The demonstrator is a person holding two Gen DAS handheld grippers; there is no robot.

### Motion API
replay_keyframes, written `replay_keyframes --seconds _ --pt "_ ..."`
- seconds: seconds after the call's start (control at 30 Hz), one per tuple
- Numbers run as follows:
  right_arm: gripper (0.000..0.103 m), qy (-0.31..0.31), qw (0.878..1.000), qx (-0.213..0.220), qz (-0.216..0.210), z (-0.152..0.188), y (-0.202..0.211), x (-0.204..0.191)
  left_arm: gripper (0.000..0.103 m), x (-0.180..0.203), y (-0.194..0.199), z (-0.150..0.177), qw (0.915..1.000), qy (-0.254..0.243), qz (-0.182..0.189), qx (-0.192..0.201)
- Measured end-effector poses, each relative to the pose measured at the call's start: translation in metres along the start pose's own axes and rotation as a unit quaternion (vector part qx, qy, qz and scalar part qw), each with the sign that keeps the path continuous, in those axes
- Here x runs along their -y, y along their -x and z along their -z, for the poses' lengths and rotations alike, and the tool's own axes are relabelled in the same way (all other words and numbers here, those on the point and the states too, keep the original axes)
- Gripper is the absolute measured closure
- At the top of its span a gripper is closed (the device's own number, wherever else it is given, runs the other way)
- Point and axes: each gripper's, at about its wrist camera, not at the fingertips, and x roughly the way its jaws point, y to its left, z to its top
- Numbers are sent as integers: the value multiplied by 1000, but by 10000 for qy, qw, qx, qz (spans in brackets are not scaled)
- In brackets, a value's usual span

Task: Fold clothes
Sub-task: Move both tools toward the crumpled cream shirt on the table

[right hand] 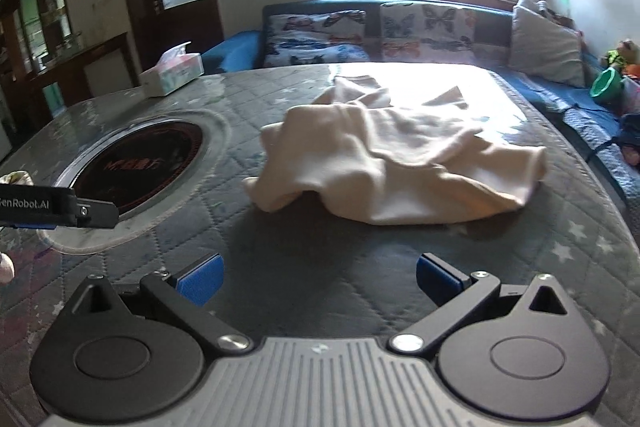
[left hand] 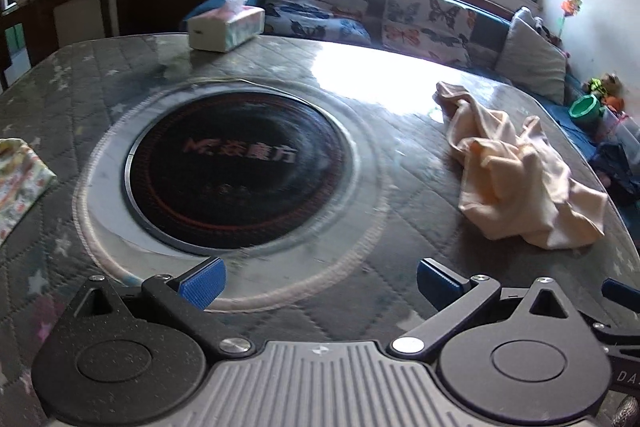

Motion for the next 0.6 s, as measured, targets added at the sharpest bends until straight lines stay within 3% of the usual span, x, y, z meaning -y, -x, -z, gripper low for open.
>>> replay_keyframes --seconds 0.13,0.6 --pt "0 -220 9994 17 256 5 6 0 0 13 -5 10 9997 -158 162 -69" --pt "0 -665 9958 -24 626 15 6 10 0 46 18 -6 9975 -243 397 -526"
